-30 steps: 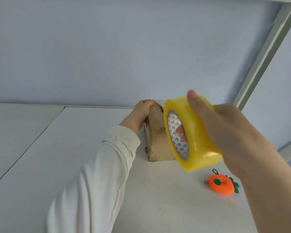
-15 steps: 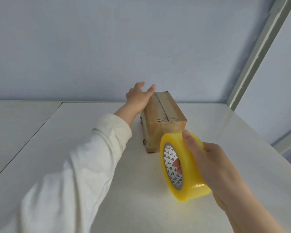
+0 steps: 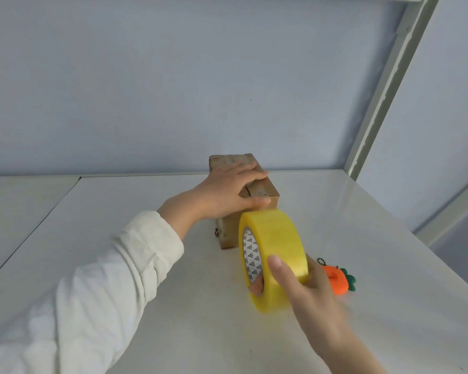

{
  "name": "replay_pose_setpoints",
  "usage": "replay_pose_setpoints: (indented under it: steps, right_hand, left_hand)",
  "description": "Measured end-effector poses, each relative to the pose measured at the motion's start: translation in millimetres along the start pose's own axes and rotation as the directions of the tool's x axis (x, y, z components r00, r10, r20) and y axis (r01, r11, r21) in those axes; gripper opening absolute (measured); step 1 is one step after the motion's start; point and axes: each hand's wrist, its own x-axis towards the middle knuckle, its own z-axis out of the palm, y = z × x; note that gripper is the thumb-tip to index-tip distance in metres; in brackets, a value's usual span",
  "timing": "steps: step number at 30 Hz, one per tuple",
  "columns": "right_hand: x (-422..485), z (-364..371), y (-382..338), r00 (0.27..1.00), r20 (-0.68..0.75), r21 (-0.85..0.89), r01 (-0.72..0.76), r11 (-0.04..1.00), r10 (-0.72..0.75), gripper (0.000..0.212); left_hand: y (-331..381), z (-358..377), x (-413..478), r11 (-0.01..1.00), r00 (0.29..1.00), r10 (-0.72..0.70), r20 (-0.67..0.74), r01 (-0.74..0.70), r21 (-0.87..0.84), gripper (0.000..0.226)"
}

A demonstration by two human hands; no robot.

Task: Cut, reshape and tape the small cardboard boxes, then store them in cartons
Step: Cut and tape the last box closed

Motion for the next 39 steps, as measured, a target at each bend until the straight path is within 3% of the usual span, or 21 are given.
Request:
replay_pose_setpoints:
  steps: [4, 10, 14, 16, 18, 19, 20, 21, 22, 24, 27, 30, 33, 35, 39]
  right_hand:
    - [3, 11, -12, 0.993, -0.103, 0.013, -0.052, 0.999, 0.053, 0.03]
    - [-2, 1, -23, 0.969, -0.045, -0.005, -0.244, 0.97, 0.244, 0.046]
    - [-2, 2, -29, 0.962, -0.038, 0.002, -0.27, 0.963, 0.269, 0.048]
    - [-4, 1, -28, 0.959, -0.036, 0.014, -0.28, 0.96, 0.28, 0.05]
    - [-4, -1, -26, 0.956, -0.036, 0.037, -0.29, 0.956, 0.291, 0.051]
    - [-4, -2, -24, 0.955, -0.03, 0.049, -0.292, 0.955, 0.293, 0.051]
    - [-3, -3, -23, 0.955, -0.027, 0.051, -0.292, 0.955, 0.294, 0.051]
    - [-2, -4, -22, 0.955, -0.026, 0.042, -0.295, 0.954, 0.296, 0.052]
    - [-2, -7, -22, 0.955, -0.022, 0.018, -0.295, 0.955, 0.296, 0.054]
    - [2, -18, -20, 0.964, -0.009, -0.035, -0.265, 0.964, 0.265, 0.059]
    - [14, -54, -10, 0.986, -0.112, -0.206, -0.143, 0.968, 0.122, 0.049]
    - [33, -89, 8, 0.982, -0.188, -0.554, -0.1, 0.826, -0.007, 0.044]
    - [45, -105, 27, 0.996, -0.07, -0.797, -0.085, 0.597, 0.049, 0.048]
    - [48, -110, 35, 0.997, 0.02, -0.851, -0.025, 0.524, 0.08, 0.039]
    - [49, -114, 40, 0.992, 0.116, -0.776, 0.065, 0.627, 0.04, 0.007]
  left_hand:
    - [-1, -2, 12, 1.0, 1.0, -0.011, 0.011, 0.011, 0.01, 0.06]
    - [-11, 5, 18, 0.999, 0.998, -0.002, -0.062, -0.001, -0.036, 0.057]
    - [-10, 15, 15, 0.995, 0.97, -0.015, -0.241, -0.009, -0.097, 0.063]
    - [-2, 17, 4, 0.982, 0.905, -0.117, -0.408, 0.044, -0.184, 0.071]
    - [13, 23, -17, 0.906, 0.754, -0.374, -0.54, 0.171, -0.388, 0.079]
    - [23, 27, -30, 0.814, 0.657, -0.537, -0.529, 0.24, -0.529, 0.08]
    - [31, 34, -40, 0.68, 0.594, -0.679, -0.432, 0.286, -0.675, 0.08]
    - [40, 39, -50, 0.527, 0.584, -0.764, -0.275, 0.318, -0.788, 0.078]
    - [46, 43, -56, 0.371, 0.614, -0.785, -0.086, 0.354, -0.859, 0.077]
    - [52, 47, -60, 0.187, 0.708, -0.685, 0.174, 0.401, -0.897, 0.067]
    - [57, 41, -61, 0.109, 0.753, -0.611, 0.246, 0.387, -0.916, 0.026]
    - [62, 35, -63, 0.064, 0.749, -0.608, 0.264, 0.378, -0.924, 0.02]
    - [66, 35, -62, 0.047, 0.729, -0.634, 0.258, 0.369, -0.928, 0.019]
    - [71, 37, -60, 0.05, 0.72, -0.649, 0.247, 0.365, -0.93, 0.013]
    - [76, 35, -58, 0.086, 0.713, -0.671, 0.2, 0.344, -0.935, 0.015]
